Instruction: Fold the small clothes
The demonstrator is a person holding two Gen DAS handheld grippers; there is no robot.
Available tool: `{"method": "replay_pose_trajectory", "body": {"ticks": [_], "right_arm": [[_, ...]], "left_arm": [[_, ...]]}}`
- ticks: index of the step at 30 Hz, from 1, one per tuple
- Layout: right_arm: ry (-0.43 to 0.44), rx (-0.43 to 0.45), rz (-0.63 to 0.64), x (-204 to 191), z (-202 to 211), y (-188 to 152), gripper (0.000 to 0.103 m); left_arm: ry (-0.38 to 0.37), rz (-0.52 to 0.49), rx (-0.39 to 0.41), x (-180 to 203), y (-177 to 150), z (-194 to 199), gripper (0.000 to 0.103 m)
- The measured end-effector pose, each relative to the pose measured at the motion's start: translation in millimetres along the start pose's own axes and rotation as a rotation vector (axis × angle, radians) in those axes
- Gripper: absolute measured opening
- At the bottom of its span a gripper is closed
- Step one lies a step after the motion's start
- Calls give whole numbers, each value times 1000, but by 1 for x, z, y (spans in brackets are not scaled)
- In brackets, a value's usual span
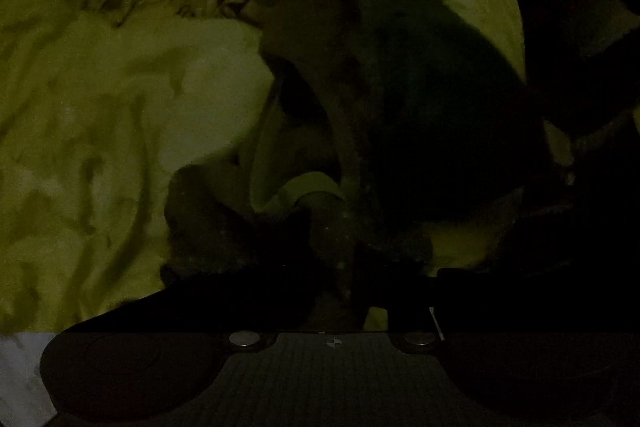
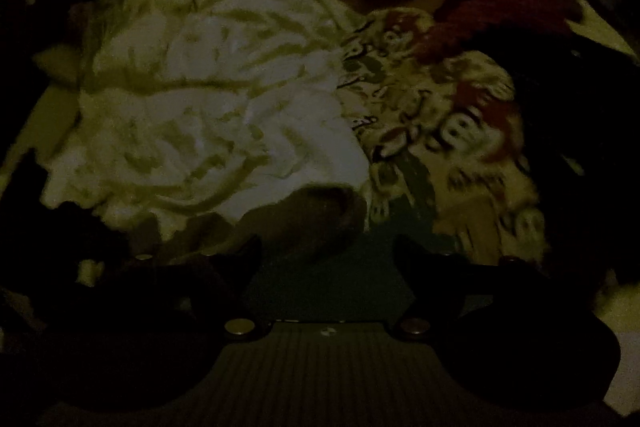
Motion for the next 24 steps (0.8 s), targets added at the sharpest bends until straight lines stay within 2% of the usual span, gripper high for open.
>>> {"method": "replay_pose_trajectory", "body": {"ticks": [1,5,7,8,9,11,14,16,19,21,24], "right_arm": [[-3,-8,22,-1,-12,7,75],[20,-84,88,1,-63,27,72],[55,-168,60,4,-87,25,40],[99,-223,23,3,-95,22,12],[111,-242,15,-1,-98,21,12],[127,-178,7,-12,-81,24,12],[268,-15,-124,-31,-20,34,11],[337,106,-174,-46,32,40,11],[396,262,-190,-77,106,44,11],[455,344,-192,-101,148,44,11],[505,423,-168,-135,195,37,11]], "left_arm": [[16,10,12,-2,-2,5,78],[64,113,76,-21,-9,33,73],[81,201,123,-35,-14,50,72],[96,235,141,-42,-16,58,72],[118,265,162,-48,-18,67,72],[167,334,219,-62,-24,93,71],[229,440,361,-81,-31,153,71],[284,469,481,-87,-39,208,72],[332,477,630,-82,-49,290,73],[367,445,707,-68,-52,335,73],[394,403,767,-43,-58,382,73]]}}
Point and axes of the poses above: each gripper's, at about its wrist camera, not at the fingertips, and z roughly against the way its jaws point, x to its right, y to its top, the point moved 5 cm from there along -z, roughly the way its jaws point, and after that the axes turned 4 degrees about -z, right-handed, at the moved point
